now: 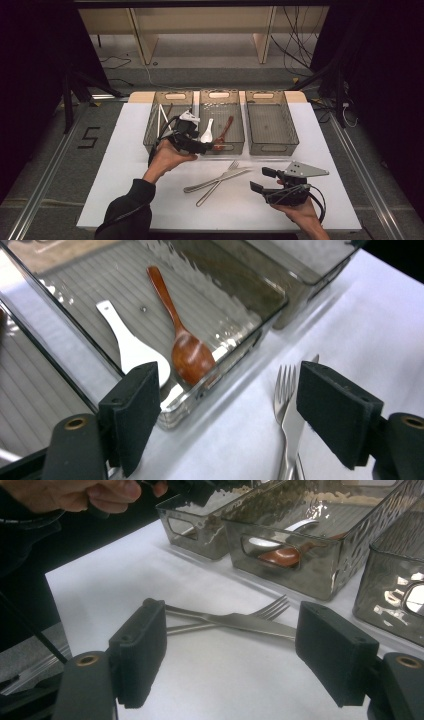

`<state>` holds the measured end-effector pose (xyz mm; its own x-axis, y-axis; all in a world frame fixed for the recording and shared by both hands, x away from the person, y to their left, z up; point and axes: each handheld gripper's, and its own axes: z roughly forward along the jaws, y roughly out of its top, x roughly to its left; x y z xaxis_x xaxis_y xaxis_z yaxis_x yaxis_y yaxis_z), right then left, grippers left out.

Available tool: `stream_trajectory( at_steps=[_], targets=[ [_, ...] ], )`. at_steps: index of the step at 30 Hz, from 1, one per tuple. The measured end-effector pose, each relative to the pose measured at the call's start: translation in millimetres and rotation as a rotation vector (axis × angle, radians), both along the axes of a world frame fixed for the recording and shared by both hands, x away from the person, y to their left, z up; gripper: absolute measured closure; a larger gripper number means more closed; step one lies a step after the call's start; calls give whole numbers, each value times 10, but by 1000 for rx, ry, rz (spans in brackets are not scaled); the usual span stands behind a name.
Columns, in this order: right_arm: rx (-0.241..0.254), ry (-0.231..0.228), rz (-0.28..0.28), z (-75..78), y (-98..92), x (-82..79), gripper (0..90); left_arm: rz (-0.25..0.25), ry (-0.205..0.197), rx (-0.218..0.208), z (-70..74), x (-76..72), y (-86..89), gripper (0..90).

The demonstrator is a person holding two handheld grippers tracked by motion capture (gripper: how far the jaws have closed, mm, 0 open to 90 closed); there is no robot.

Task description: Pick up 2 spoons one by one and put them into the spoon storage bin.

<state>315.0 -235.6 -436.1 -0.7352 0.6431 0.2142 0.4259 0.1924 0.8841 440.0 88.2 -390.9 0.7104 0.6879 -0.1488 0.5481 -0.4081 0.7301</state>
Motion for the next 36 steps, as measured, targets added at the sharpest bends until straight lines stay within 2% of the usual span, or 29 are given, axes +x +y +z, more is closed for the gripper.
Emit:
stream_trajectory(
  at_steps=[5,11,25,36],
  targets=[
    [2,-3,1,-2,-10,0,295,-9,9,12,-78,-86,41,243],
    [5,-6,4,-3,-21,1,295,-7,-6,17,-131,-203,124,234],
    [-8,-5,16,-14,18,20,295,54,-28,-67,-342,-557,479,224],
    [-9,-8,16,-11,22,13,295,64,-18,-87,-462,-712,601,212]
  ],
)
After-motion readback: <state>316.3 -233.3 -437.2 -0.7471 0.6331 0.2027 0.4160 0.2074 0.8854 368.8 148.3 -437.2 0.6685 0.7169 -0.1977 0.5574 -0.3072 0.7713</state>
